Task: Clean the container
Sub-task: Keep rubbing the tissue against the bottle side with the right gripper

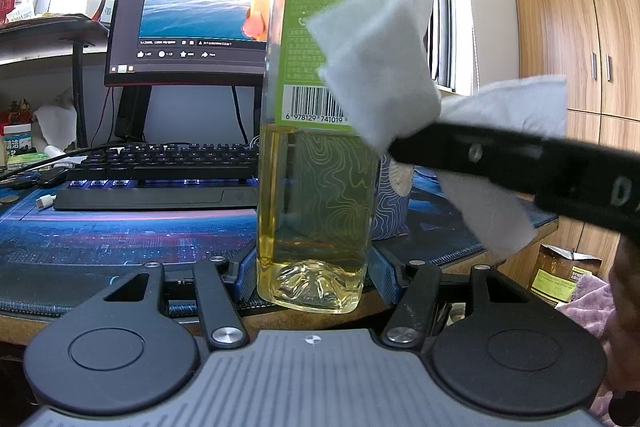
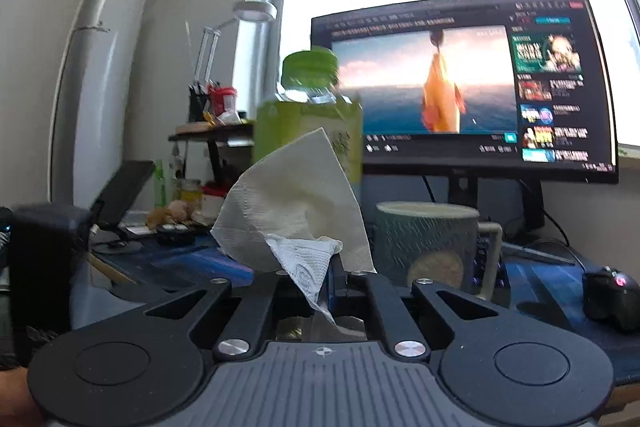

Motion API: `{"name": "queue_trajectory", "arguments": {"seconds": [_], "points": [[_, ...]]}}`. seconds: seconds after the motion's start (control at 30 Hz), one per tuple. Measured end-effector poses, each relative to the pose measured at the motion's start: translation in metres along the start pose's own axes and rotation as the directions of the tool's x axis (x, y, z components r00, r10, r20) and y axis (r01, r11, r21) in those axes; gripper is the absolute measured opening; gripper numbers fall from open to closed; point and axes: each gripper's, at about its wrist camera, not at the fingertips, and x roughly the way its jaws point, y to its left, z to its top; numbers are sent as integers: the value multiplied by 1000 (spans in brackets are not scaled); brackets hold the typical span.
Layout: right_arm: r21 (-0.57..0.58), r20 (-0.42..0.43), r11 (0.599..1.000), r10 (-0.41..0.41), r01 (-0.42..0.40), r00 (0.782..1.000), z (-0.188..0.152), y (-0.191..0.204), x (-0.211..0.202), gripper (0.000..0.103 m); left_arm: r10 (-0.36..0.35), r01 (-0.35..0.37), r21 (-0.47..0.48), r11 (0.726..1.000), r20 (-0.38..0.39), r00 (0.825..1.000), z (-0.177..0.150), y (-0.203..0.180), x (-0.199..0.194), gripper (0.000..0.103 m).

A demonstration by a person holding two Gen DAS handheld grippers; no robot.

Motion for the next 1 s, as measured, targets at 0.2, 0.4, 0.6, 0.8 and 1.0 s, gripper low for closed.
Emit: {"name": "queue_trajectory", "arguments": {"seconds": [0.2,0.4,0.6,0.8,1.0], "points": [[3,16,1000,9,-9,1000,1,1,1,6,0,0,-1,1000,1,1000,0,0,-1,61],[26,-18,1000,-13,13,1000,-6,-8,6,6,0,0,1,1000,1,1000,0,0,-1,61],[-2,3,1000,1,-1,1000,1,1,0,6,1,-1,1,1000,1,1000,0,-2,-1,61],[3,18,1000,24,-24,1000,2,3,0,6,0,0,-1,1000,0,1000,0,-1,-2,61],[33,-21,999,-10,10,1000,-8,-9,6,6,1,-1,1,1000,-1,1000,0,-2,-2,61]]}}
